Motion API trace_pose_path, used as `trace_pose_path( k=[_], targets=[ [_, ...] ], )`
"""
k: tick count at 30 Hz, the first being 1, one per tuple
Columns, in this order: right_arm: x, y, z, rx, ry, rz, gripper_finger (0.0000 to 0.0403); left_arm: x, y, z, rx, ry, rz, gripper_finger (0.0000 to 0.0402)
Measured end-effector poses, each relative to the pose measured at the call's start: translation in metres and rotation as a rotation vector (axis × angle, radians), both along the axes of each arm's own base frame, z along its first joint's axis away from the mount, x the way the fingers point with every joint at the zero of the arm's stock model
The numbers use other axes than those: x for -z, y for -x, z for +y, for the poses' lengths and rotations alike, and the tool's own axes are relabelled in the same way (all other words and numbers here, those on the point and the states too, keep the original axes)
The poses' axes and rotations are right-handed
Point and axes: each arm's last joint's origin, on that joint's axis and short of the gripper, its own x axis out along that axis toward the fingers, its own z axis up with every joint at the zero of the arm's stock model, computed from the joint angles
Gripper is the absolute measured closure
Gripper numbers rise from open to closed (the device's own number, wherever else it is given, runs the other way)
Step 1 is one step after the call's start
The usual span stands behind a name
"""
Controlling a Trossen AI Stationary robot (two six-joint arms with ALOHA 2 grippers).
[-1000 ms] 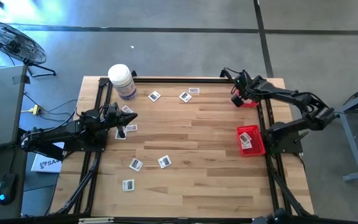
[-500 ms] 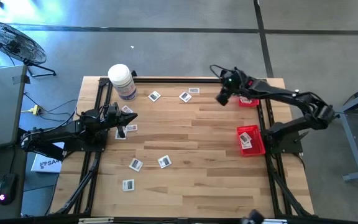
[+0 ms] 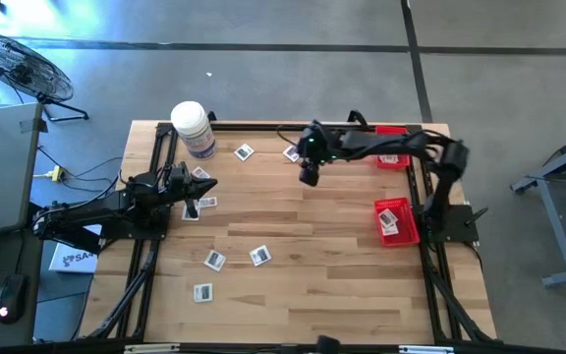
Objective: Pick & Place First Aid Supplies
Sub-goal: Put the towelette pack into the bottom basket
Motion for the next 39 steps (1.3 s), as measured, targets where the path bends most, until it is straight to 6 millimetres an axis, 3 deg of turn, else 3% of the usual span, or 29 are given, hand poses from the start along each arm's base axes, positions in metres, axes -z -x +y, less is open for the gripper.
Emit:
trace_pose_path(
  k=[7, 16, 24, 32, 39],
  targets=[
    [0.026, -0.024, -0.026, -0.005, 0.001, 0.046, 0.0253, 0.000, 0.000, 0.000, 0.001, 0.000, 0.000, 0.0401],
    [0.048, -0.021, -0.044, -0.045, -0.023, 0.074, 0.0253, 0.000, 0.000, 0.000, 0.000, 0.000, 0.000, 0.0401],
    [0.061, -0.028, -0.045, -0.119, -0.018, 0.043, 0.0254, 0.000, 0.000, 0.000, 0.000, 0.000, 0.000, 0.0401],
    [0.063, -0.025, -0.031, -0.155, -0.057, 0.149, 0.0254, 0.000, 0.000, 0.000, 0.000, 0.000, 0.000, 0.0401],
    [0.063, -0.032, 0.024, -0.322, -0.145, 0.281, 0.0254, 0.000, 0.000, 0.000, 0.000, 0.000, 0.000, 0.0401]
  ],
)
